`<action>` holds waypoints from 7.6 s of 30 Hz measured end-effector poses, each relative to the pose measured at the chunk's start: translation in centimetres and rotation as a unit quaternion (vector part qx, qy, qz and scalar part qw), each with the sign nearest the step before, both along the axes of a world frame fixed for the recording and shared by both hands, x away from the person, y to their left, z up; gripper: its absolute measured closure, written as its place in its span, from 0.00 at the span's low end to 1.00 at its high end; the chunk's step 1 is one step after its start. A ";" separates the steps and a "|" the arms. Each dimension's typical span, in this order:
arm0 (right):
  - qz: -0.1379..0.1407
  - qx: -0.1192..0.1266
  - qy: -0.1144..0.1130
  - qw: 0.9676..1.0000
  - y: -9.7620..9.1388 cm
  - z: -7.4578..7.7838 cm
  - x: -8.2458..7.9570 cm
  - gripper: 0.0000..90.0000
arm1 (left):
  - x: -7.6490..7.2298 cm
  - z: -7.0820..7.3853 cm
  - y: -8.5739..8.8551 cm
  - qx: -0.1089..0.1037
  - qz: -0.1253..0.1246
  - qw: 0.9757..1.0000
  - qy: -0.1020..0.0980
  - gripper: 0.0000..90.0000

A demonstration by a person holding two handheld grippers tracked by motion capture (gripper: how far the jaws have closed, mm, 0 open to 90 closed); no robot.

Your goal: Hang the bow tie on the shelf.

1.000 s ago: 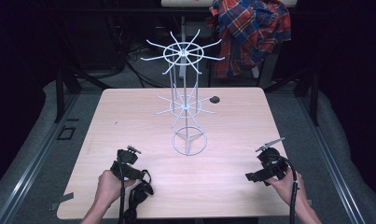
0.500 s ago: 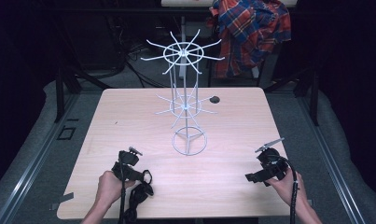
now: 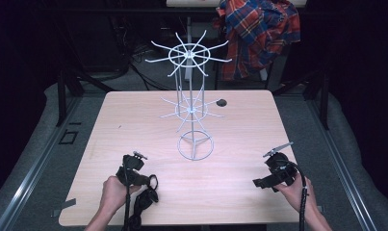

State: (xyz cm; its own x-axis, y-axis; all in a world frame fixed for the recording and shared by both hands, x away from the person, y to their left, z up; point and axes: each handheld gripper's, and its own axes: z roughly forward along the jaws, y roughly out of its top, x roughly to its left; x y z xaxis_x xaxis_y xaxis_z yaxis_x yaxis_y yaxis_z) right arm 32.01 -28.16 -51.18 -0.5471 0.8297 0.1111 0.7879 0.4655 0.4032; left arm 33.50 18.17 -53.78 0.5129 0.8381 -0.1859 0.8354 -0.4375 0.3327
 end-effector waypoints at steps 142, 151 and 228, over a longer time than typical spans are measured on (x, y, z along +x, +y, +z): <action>-0.001 -0.003 0.003 1.000 -0.4 0.1 0.1 0.16 | 2.8 17.0 -1.8 -0.051 -0.016 0.957 -0.286 1.00; -0.006 0.006 0.001 1.000 -0.3 0.1 0.0 0.16 | 2.8 17.4 -2.5 -0.060 -0.025 0.956 -0.286 1.00; -0.001 -0.003 0.007 1.000 0.1 0.0 0.2 0.16 | 0.1 17.8 -6.2 -0.074 -0.121 0.950 -0.278 1.00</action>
